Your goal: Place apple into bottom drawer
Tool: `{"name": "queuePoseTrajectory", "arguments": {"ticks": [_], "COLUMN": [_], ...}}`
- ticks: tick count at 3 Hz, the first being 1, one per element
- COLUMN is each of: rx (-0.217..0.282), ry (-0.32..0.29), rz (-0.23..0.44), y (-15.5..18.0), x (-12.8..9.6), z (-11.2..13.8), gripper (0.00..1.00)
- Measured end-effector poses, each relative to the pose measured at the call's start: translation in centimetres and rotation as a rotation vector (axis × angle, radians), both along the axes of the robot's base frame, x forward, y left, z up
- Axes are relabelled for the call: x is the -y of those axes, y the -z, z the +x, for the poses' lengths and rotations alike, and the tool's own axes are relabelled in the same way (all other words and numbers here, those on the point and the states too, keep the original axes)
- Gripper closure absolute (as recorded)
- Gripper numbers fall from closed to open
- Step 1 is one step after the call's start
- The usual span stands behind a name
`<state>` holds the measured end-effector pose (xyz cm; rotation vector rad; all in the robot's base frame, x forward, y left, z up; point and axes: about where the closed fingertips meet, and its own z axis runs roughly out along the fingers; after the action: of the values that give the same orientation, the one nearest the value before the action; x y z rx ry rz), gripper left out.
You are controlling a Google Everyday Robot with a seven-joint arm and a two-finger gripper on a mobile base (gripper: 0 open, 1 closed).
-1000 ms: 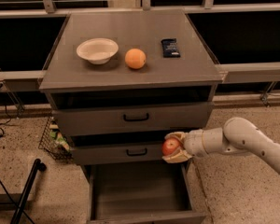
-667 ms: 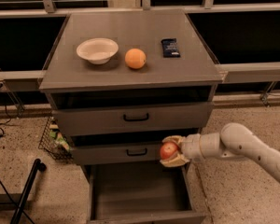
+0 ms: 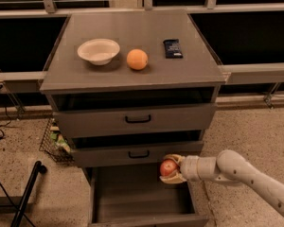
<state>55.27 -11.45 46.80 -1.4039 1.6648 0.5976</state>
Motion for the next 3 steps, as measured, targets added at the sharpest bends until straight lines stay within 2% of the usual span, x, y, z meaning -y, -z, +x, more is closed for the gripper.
{"name": "queuePoseTrajectory", "arguments": {"ticks": [1,2,3], "rx": [0.007,-0.037,-0.037], "ry": [0.016,0.025,0.025], "rz": [0.008,0.012,0.012], "y": [4.5,10.8,10.8], "x": [-0.4,-1.5,-1.5], "z": [0.4,0.9,0.9], "gripper": [1.00,1.00,1.00]}}
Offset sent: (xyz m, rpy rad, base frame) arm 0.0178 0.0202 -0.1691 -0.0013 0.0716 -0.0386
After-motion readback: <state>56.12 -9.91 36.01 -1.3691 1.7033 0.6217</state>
